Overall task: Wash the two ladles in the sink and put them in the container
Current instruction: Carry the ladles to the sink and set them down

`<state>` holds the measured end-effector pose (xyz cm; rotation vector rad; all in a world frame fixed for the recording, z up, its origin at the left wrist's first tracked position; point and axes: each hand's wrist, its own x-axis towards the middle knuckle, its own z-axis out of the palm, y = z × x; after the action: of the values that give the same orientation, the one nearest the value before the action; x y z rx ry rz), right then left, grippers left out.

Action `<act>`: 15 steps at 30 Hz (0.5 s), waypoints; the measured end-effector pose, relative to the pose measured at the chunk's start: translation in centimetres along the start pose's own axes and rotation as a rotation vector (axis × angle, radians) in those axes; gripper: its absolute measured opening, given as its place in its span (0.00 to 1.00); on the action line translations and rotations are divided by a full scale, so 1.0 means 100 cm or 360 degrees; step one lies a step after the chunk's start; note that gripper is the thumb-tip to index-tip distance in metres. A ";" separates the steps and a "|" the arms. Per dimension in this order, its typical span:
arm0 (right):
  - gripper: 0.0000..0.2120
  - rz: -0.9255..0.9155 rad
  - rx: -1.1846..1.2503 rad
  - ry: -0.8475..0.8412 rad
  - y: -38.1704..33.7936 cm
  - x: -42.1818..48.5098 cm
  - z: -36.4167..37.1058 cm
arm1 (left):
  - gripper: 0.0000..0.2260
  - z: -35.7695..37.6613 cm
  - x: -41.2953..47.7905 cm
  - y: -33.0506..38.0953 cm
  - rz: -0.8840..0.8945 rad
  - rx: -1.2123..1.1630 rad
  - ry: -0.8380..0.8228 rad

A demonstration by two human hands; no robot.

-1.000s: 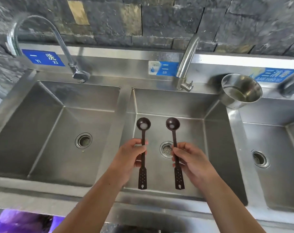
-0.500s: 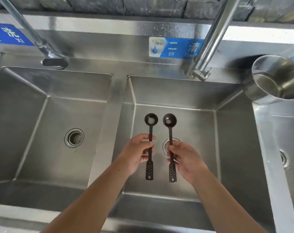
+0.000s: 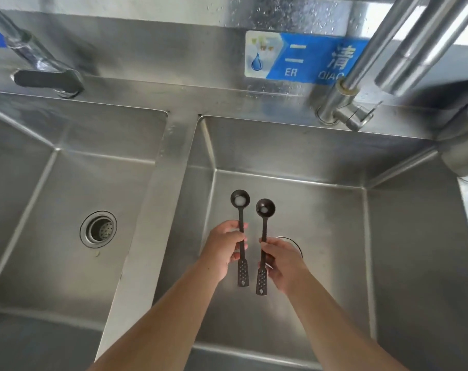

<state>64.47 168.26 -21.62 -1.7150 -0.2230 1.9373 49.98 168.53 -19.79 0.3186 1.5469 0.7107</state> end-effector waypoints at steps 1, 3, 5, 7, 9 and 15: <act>0.06 0.0008 0.0006 0.0004 0.001 0.009 0.001 | 0.13 0.001 0.008 -0.001 0.0004 0.0001 0.0014; 0.06 0.0008 0.0006 0.0015 0.001 0.026 0.004 | 0.14 0.002 0.025 -0.004 0.0005 -0.0003 0.0039; 0.06 -0.0006 -0.0003 0.0022 0.000 0.043 0.006 | 0.15 0.004 0.041 -0.006 0.0015 -0.0048 0.0039; 0.06 -0.0031 -0.0047 0.0022 -0.001 0.058 0.008 | 0.16 0.005 0.055 -0.008 0.0017 -0.0104 0.0047; 0.05 -0.0091 -0.0137 0.0040 -0.004 0.072 0.009 | 0.15 0.005 0.069 -0.010 0.0029 -0.0136 0.0082; 0.05 -0.0207 -0.0287 0.0073 -0.012 0.108 0.014 | 0.10 0.009 0.106 -0.014 0.0101 -0.0079 0.0218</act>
<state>62.96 174.89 -30.20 -1.8089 -0.4932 1.8283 49.89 173.98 -29.00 0.2876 1.6515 0.8339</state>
